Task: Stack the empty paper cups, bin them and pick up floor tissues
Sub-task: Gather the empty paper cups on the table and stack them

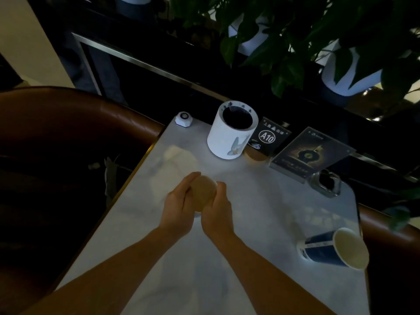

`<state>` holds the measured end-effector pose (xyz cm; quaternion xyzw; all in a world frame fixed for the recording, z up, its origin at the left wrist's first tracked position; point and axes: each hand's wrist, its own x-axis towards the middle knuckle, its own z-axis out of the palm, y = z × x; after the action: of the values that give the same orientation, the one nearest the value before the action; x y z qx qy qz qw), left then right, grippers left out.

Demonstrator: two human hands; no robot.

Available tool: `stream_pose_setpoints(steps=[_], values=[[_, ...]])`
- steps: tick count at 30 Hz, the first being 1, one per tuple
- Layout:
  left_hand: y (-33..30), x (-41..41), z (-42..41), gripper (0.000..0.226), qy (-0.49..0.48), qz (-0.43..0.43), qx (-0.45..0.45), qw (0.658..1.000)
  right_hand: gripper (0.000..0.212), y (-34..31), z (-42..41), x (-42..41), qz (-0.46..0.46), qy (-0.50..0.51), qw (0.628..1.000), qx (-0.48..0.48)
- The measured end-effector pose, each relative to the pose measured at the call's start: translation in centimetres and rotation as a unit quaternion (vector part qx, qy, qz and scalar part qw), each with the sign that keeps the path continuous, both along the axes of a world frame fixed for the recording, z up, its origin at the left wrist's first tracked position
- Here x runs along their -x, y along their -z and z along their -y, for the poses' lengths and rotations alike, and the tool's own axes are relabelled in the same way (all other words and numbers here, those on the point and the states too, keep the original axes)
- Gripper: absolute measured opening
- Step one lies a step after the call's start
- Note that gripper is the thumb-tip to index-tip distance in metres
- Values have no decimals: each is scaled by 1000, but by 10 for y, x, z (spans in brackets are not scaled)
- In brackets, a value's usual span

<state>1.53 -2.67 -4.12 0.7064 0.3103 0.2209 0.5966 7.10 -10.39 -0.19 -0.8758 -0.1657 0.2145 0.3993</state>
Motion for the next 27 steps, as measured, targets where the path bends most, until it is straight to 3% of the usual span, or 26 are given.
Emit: stream_pose_setpoints(steps=[2,9,14,21,27], values=[[0,-1,-1,36,0,2,-6,1000,41,-3,-1,2,-5,5,1000,0],[-3,0,-1,35,15,-16,-6,1000,48,-9,0,3,5,12,1000,8],[-20,19,8,36,53,-5,5,999,31,-10,14,11,28,17,999,-4],[-41,104,62,71,92,29,57,994,20,-24,80,62,-4,-19,999,-45],[-62,144,97,64,155,36,93,983,21,-44,134,115,-65,-7,996,-53]])
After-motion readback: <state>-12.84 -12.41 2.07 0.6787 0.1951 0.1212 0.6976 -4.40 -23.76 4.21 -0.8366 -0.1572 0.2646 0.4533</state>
